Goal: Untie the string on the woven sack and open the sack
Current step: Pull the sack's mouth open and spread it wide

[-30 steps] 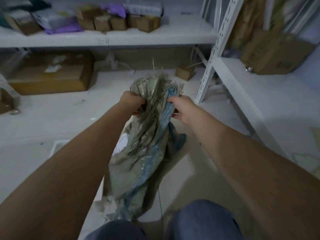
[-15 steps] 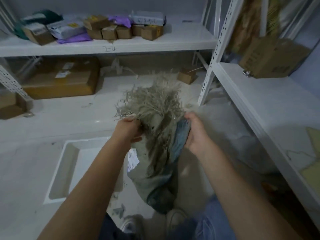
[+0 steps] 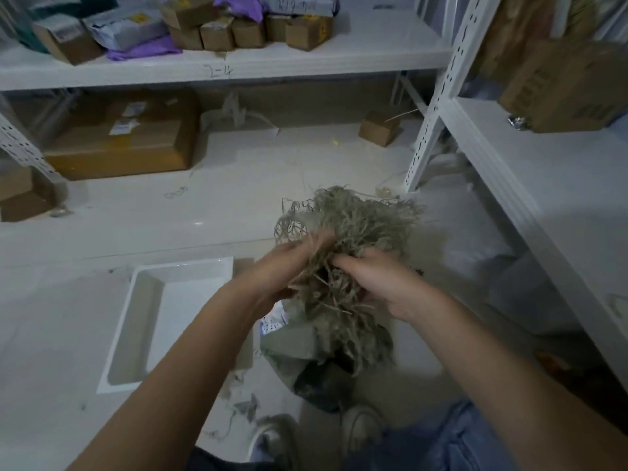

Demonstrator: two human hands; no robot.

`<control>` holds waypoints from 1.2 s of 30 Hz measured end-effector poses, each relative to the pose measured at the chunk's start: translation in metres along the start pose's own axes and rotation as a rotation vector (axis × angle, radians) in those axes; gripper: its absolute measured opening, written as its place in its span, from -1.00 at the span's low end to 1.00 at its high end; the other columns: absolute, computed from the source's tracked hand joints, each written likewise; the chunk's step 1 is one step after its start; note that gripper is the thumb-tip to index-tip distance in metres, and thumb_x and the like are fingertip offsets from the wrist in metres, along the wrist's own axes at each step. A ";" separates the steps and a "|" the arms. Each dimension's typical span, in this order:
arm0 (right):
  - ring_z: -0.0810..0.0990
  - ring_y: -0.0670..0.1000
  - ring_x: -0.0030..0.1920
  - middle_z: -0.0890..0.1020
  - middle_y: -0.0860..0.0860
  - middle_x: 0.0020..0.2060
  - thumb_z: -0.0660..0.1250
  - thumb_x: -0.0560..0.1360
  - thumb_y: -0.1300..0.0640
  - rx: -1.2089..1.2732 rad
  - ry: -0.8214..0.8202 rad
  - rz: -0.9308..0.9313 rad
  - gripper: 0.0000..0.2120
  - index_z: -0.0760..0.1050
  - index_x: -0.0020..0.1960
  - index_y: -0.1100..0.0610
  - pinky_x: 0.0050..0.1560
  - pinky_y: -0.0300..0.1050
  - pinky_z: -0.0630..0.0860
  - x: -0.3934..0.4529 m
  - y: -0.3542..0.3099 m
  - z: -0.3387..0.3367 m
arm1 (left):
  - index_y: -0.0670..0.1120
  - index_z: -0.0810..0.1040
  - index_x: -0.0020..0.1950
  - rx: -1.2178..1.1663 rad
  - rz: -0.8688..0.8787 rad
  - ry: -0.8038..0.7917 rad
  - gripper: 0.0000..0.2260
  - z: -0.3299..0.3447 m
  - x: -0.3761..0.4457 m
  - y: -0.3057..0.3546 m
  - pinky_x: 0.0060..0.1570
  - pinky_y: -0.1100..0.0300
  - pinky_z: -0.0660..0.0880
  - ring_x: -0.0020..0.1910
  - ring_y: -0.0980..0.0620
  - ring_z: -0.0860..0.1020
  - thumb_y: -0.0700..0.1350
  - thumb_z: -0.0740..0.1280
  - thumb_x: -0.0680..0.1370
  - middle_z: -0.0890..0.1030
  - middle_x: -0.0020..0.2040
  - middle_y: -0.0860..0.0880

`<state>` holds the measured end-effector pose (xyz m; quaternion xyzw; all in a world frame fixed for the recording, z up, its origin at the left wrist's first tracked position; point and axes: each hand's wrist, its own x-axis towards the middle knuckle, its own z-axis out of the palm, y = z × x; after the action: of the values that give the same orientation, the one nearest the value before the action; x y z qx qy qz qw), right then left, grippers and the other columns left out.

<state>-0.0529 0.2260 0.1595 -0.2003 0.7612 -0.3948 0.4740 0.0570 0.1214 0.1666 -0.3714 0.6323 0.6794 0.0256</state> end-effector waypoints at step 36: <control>0.34 0.19 0.33 0.34 0.20 0.35 0.36 0.43 -0.01 -0.526 0.797 -0.395 -0.40 0.30 0.34 0.27 0.32 0.06 0.34 -0.005 -0.013 -0.045 | -0.23 0.56 -0.40 -0.643 0.121 0.094 -0.74 -0.060 -0.014 -0.006 -0.62 0.35 0.49 -0.64 0.10 0.55 -0.29 0.23 0.48 0.57 -0.60 -0.05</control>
<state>-0.0911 0.2401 0.1829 -0.2867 0.9038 -0.3178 -0.0030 0.0983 0.0764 0.1737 -0.3533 0.4067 0.8267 -0.1624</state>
